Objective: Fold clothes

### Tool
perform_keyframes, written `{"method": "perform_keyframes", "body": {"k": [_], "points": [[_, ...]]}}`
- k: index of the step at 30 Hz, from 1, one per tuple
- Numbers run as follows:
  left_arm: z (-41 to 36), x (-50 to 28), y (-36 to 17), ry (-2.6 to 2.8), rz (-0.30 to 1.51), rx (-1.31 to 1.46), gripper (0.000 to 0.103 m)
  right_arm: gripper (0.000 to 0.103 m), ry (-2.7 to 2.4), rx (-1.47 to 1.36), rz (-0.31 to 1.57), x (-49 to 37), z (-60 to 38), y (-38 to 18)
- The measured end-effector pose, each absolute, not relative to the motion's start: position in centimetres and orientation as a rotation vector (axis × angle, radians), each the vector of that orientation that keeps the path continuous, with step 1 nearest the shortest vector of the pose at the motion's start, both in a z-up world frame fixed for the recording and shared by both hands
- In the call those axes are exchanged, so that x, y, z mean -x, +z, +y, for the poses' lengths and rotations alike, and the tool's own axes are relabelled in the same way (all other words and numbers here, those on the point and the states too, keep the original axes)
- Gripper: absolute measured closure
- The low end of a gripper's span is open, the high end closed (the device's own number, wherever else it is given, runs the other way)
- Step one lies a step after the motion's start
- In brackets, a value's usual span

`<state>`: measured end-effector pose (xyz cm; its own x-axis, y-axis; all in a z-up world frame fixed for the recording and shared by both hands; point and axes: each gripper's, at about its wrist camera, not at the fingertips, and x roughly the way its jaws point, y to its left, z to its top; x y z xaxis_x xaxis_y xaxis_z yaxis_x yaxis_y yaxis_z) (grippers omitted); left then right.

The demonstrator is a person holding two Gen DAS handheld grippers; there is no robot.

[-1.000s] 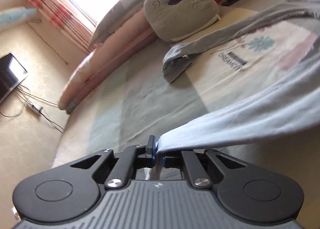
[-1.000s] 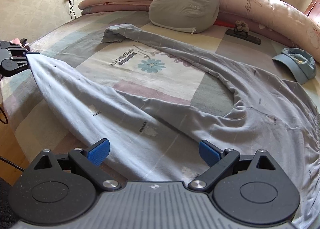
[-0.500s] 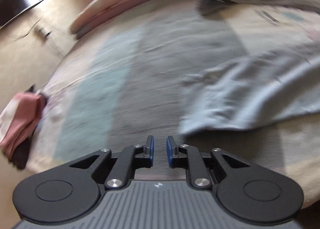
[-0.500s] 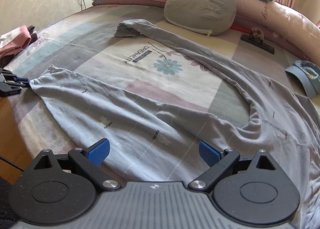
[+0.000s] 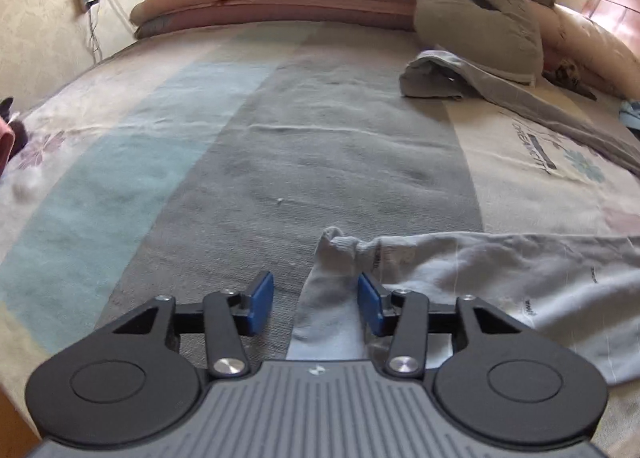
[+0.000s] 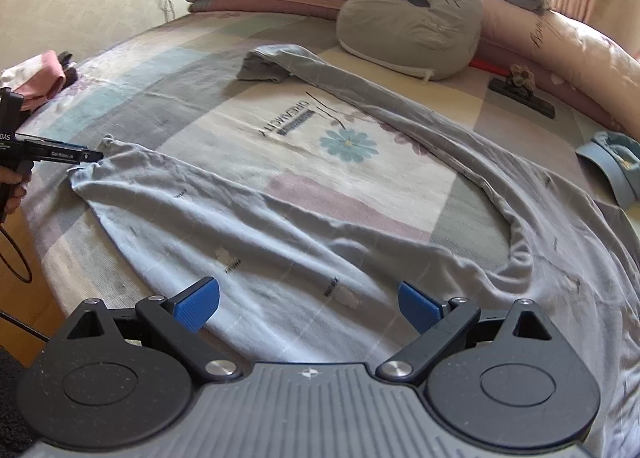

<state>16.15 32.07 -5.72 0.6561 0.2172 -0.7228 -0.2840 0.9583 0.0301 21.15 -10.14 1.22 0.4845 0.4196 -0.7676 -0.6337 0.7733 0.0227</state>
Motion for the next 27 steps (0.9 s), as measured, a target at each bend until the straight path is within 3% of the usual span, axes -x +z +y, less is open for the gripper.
{"method": "perform_keyframes", "body": {"k": [1,2,3,7,13,15,21,27], "points": [[31.8,-16.1,-5.7,0.283,0.798,0.078,0.069,0.004,0.639,0.275,0.855,-21.1,-10.3,1.1],[31.3,-16.0,-5.8,0.29,0.789,0.048,0.087,0.004,0.627,0.27,0.862,-21.0,-10.5,1.0],[30.9,-16.0,-5.8,0.298,0.781,0.022,0.096,0.004,0.616,0.263,0.869,-21.0,-10.6,0.9],[32.1,-16.4,-4.9,0.376,0.777,-0.001,0.099,0.004,0.572,0.245,0.899,-20.9,-10.8,0.1],[33.3,-16.4,-3.0,0.367,0.777,0.042,0.094,0.004,0.484,0.171,0.96,-20.4,-12.8,-0.7],[32.4,-16.2,-2.2,0.291,0.774,0.084,0.086,0.004,0.446,0.114,0.989,-20.0,-14.2,-0.9],[25.5,-17.7,-1.6,-0.002,0.823,0.094,0.068,0.004,0.346,-0.017,1.055,-18.7,-19.1,-1.7],[16.5,-19.0,-1.9,-0.318,0.855,0.036,0.06,0.005,0.449,-0.066,1.034,-18.1,-20.7,-1.7]]}}
